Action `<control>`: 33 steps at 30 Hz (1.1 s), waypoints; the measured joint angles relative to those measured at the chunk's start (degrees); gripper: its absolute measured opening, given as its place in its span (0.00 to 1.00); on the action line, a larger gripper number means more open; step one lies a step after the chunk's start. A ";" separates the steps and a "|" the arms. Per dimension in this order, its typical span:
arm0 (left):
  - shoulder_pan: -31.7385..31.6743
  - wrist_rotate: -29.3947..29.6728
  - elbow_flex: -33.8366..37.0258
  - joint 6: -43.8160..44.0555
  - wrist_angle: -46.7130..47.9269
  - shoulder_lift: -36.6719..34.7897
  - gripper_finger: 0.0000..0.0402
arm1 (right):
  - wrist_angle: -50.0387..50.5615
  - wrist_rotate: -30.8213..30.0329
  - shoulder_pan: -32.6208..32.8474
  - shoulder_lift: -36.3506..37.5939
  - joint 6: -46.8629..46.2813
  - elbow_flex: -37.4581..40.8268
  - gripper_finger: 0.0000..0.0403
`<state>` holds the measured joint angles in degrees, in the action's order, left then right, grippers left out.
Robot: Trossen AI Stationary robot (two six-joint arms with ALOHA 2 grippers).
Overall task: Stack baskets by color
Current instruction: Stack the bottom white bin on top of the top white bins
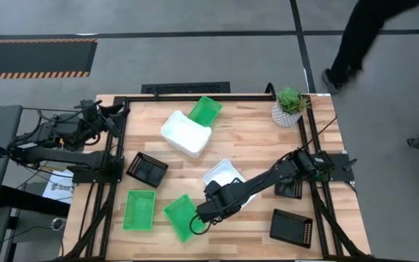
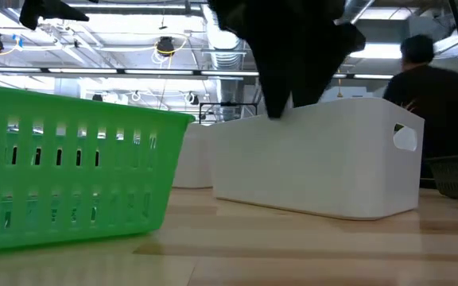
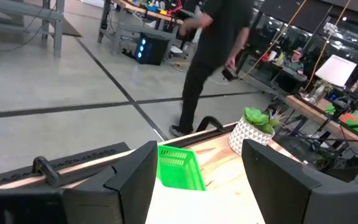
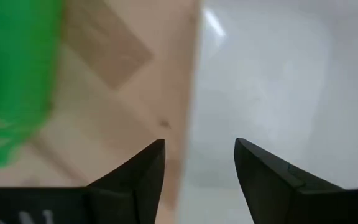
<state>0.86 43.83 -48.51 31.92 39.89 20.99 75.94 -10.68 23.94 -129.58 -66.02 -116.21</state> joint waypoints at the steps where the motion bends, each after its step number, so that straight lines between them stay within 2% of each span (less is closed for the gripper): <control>1: 0.01 -0.01 0.00 0.47 0.39 0.00 0.56 | 0.30 -0.01 -0.12 -0.04 0.00 0.77 0.53; 7: 0.00 0.00 0.02 1.71 0.83 0.00 0.56 | -3.00 0.02 -1.24 -0.11 0.37 4.10 0.51; 10: 0.01 0.02 0.02 1.73 1.33 0.00 0.56 | -4.31 0.04 -1.58 -0.09 0.04 4.10 0.46; 13: 0.01 -0.01 0.02 1.73 1.93 0.00 0.56 | -5.13 0.29 -2.11 -0.09 -0.94 4.10 0.36; 18: 0.01 -1.39 0.02 1.75 3.27 0.00 0.56 | -5.49 1.60 -2.90 -0.09 -1.66 4.10 0.09; 20: 0.01 -1.44 0.02 1.73 3.61 0.00 0.56 | -6.30 1.60 -3.28 -0.09 -1.65 4.10 0.03; 27: 0.01 -4.61 0.02 1.76 6.07 -0.02 0.56 | -6.95 1.60 -4.75 -0.09 0.78 1.22 0.01; 33: 0.00 -5.09 0.02 2.17 7.48 -0.02 0.56 | -2.29 1.02 -5.97 -0.09 4.93 -5.20 0.01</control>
<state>0.86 38.74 -48.49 34.09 47.37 20.97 73.64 -9.65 17.97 -129.67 -61.09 -121.41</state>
